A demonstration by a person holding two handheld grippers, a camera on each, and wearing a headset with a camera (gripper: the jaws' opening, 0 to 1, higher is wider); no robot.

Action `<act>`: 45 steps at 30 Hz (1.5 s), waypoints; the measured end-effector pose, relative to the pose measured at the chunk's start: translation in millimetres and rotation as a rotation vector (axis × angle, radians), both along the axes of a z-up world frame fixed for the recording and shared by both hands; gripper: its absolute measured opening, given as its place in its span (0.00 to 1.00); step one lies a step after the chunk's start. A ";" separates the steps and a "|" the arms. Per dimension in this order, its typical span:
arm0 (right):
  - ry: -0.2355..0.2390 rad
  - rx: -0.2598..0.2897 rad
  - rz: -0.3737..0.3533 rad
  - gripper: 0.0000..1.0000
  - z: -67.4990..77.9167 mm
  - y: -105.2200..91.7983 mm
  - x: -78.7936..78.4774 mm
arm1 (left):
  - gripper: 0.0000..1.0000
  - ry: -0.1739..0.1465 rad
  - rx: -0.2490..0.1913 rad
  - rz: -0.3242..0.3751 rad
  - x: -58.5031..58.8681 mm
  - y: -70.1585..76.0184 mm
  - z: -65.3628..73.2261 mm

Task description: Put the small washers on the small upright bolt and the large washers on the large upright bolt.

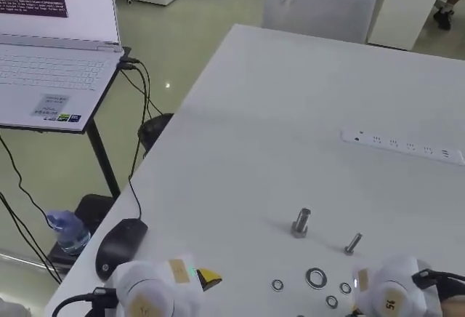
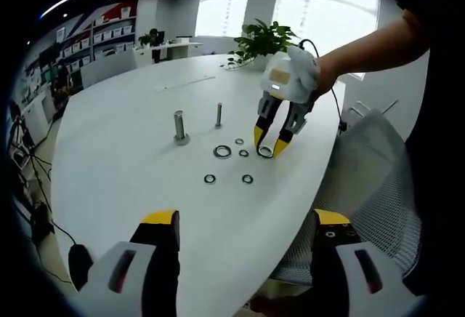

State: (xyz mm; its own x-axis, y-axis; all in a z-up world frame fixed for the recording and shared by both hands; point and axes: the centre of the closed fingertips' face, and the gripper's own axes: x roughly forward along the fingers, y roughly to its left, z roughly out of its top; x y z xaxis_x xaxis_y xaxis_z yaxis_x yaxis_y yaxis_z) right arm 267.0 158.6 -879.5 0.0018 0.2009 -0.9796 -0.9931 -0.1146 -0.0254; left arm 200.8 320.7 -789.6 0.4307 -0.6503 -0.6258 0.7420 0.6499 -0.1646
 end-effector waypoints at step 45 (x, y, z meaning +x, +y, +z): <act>0.080 0.058 -0.188 0.22 60.3 -11.2 26.5 | 0.70 -0.005 0.031 -0.008 -1.4 -5.4 3.7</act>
